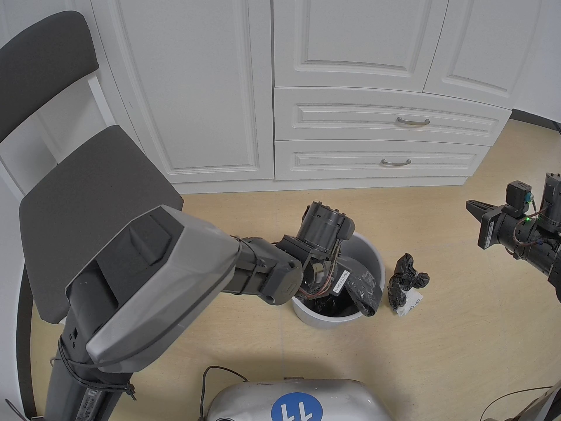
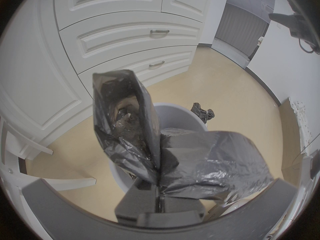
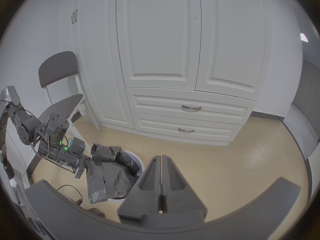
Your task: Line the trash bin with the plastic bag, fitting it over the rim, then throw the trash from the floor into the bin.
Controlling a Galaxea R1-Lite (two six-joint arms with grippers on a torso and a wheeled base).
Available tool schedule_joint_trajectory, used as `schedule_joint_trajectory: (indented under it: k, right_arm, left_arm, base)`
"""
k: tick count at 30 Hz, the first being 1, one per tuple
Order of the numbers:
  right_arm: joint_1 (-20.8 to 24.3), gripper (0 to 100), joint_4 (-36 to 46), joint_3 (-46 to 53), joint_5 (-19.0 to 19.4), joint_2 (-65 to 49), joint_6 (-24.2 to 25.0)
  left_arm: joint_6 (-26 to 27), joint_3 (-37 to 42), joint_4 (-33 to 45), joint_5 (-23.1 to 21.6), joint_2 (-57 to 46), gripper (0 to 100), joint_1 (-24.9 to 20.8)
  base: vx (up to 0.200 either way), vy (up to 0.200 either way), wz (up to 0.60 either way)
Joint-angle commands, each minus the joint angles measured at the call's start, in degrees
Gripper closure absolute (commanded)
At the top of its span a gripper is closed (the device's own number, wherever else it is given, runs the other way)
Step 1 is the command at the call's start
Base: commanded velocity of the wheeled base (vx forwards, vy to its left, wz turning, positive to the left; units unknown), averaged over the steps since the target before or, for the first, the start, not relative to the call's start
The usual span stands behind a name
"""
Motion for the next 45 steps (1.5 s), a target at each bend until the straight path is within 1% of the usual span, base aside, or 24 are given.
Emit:
schedule_joint_trajectory:
  k: [1,9,10,11,12,15,16,23,27,30,36,38,39,40,41,42,45]
  right_arm:
    - [0.0,100,-0.1,-0.1,0.0,0.7,0.0]
    - [-1.2,100,-0.1,-0.3,0.5,1.2,0.0]
    - [-1.4,100,-0.1,-0.2,1.8,1.1,0.1]
    - [-1.4,100,-0.1,-0.2,1.8,1.1,0.1]
    - [-1.9,100,-0.1,-0.1,2.7,1.0,0.1]
    - [-2.1,100,-0.1,-0.1,3.0,1.0,0.1]
    - [-2.1,100,-0.1,-0.1,2.9,1.0,0.1]
    - [-2.1,100,0.0,0.1,3.0,1.2,0.0]
    - [-1.9,100,0.0,0.1,3.0,2.1,0.0]
    - [-1.3,100,-0.1,0.1,3.0,3.4,0.0]
    - [0.9,100,-0.1,-0.3,2.9,7.8,0.0]
    - [2.5,100,-0.1,-0.2,2.8,9.6,-0.1]
    - [2.5,100,-0.1,-0.2,2.8,9.6,-0.1]
    - [3.9,100,-0.2,-0.1,2.6,11.4,-0.2]
    - [4.3,100,-0.2,-0.1,2.5,11.9,-0.3]
    - [5.5,100,-0.2,-0.1,2.4,13.7,-1.1]
    - [6.6,100,-0.7,0.1,2.2,17.2,-2.8]
  left_arm:
    - [0.1,-1.2,0.0,0.0,1.7,100,-0.2]
    - [0.1,-4.3,0.8,0.1,4.1,100,-0.3]
    - [0.1,-5.5,1.8,0.1,4.7,100,-0.4]
    - [0.1,-5.5,1.8,0.1,4.7,100,-0.4]
    - [0.1,-7.0,3.4,0.1,5.0,100,-0.6]
    - [0.0,-8.4,4.7,0.1,5.1,100,-1.0]
    - [0.0,-8.4,4.6,0.1,5.0,0,-1.0]
    - [-0.5,-7.7,5.2,0.1,1.8,0,-2.2]
    - [-2.7,-5.8,7.6,0.0,-2.2,0,-2.5]
    - [-4.4,-2.6,8.1,0.0,-5.5,0,-2.6]
    - [-7.6,8.6,6.6,0.1,-13.5,0,-1.7]
    - [-7.9,11.6,5.5,0.2,-14.2,0,-0.4]
    - [-7.9,11.6,5.5,0.2,-14.2,0,-0.4]
    - [-7.9,13.6,3.7,0.2,-14.2,0,0.5]
    - [-7.9,14.1,3.1,0.2,-14.1,0,0.6]
    - [-7.9,15.2,1.2,0.2,-13.5,0,0.9]
    - [-7.9,17.0,-1.4,0.7,-12.4,0,1.0]
  base:
    - [0.000,0.000,0.00]
    - [0.000,0.000,0.00]
    - [0.000,0.000,0.00]
    - [0.000,0.000,0.00]
    - [0.000,0.000,0.00]
    - [0.000,0.000,0.00]
    - [0.000,0.000,0.00]
    - [0.000,0.000,0.00]
    - [0.000,0.000,0.00]
    - [0.000,0.000,0.00]
    - [0.000,0.000,0.00]
    - [0.000,0.000,0.00]
    - [0.000,0.000,0.00]
    - [0.000,0.000,0.00]
    - [0.000,0.000,0.00]
    - [0.000,0.000,0.00]
    - [0.000,0.000,0.00]
